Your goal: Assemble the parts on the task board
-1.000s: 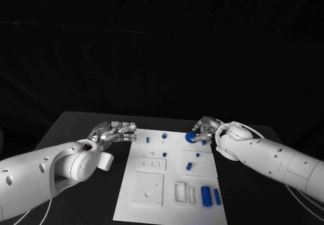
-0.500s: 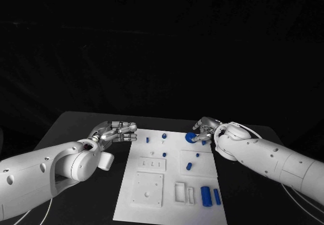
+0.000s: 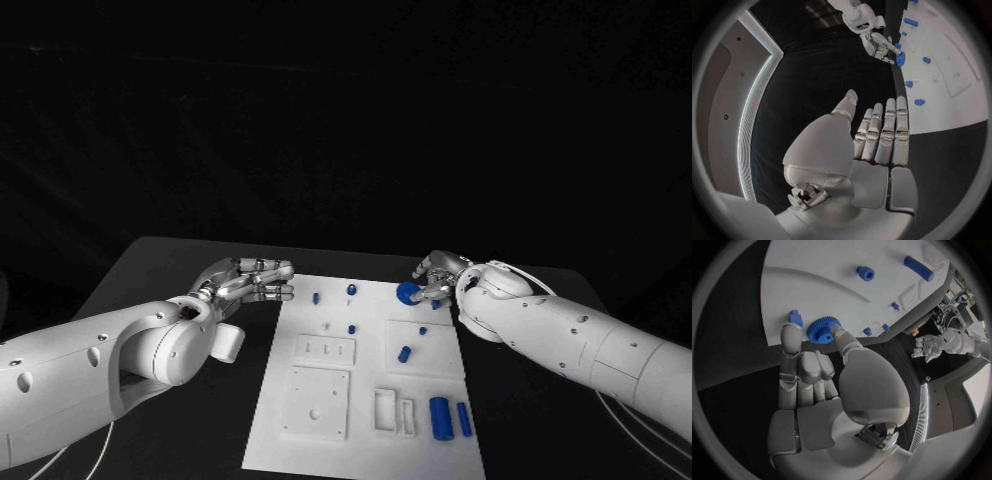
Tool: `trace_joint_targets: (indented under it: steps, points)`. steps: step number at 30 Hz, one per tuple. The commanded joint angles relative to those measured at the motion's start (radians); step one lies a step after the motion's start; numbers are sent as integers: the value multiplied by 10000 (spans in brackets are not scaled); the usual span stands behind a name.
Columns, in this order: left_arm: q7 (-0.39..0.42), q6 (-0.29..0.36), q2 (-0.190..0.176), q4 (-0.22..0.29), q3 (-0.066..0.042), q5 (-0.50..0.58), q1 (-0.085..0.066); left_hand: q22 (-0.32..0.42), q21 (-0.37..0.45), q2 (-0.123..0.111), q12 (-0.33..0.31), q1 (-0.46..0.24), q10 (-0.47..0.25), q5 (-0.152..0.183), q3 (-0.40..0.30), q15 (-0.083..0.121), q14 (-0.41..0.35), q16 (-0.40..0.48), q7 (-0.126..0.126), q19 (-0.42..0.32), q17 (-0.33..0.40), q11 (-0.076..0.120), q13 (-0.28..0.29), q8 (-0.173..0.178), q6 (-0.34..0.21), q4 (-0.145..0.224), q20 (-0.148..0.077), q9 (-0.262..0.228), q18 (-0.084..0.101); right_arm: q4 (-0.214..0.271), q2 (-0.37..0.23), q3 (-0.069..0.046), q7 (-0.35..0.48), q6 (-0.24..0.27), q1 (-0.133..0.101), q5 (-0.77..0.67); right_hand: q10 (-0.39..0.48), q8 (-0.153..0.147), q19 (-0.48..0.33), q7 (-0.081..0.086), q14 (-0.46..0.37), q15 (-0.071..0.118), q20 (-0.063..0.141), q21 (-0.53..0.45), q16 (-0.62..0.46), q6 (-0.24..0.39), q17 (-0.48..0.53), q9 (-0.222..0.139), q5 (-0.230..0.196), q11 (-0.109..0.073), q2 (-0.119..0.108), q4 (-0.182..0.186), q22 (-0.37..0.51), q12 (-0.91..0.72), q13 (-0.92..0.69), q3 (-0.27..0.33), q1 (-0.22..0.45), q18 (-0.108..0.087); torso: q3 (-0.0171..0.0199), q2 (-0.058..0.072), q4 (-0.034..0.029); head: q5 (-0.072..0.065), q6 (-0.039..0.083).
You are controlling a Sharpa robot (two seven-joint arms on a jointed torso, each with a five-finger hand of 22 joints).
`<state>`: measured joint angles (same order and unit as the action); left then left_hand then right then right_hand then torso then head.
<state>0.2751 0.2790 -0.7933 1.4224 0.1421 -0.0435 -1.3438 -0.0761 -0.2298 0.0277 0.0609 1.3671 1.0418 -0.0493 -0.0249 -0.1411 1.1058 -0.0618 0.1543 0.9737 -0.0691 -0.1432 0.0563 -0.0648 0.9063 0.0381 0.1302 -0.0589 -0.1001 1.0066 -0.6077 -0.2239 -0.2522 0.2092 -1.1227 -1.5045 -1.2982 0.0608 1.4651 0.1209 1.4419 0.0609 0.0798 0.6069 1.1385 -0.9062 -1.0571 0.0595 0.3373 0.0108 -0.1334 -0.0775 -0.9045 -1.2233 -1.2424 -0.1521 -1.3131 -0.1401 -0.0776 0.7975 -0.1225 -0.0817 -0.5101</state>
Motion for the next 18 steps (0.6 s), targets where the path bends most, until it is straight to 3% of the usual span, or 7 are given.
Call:
trace_joint_targets:
  steps: [1, 6, 18]
  points:
    - [41, -182, 23, 21, -8, 50, -9, 14, -26, -14, -25, -47, -68, -40, 3, 3, -89, 0, 9, -97, 12, -4, 15, 58, -61, 39, -6, 6, 120, -37, 21, -4, -18, -466, 4, 100, -154, -29, 560, -55, 40, 60, 79, 2528, -87, -185, 156, 0, 67, -58, 46, -11, -1803, -28, -53, -107, 93, 336, 1, 1, 2, 16, -11]
    - [36, -185, 33, 4, -8, 49, -9, 14, -26, -14, -25, -47, -68, -40, 3, 3, -89, 0, 9, -97, 12, -4, 15, 58, -61, 39, -6, 6, 120, -38, 39, -4, 19, -607, 4, 233, -301, 6, 511, -155, 47, 126, 146, 2865, -79, -954, 186, 32, 25, -132, 117, -19, -2267, -65, -245, -224, 175, 351, 5, -2, 14, 23, -27]
    - [29, -196, 55, -16, -7, 48, -8, 14, -26, -14, -25, -47, -68, -40, 3, 3, -89, 0, 9, -97, 12, -4, 15, 58, -61, 39, -6, 6, 120, -81, 110, -5, 68, -734, 4, 296, -374, 9, 523, -175, 52, 133, 156, 2882, -35, -1031, 178, 33, -85, -124, 128, -31, -2559, -49, -385, -253, 247, 380, 12, 1, 6, 23, -47]
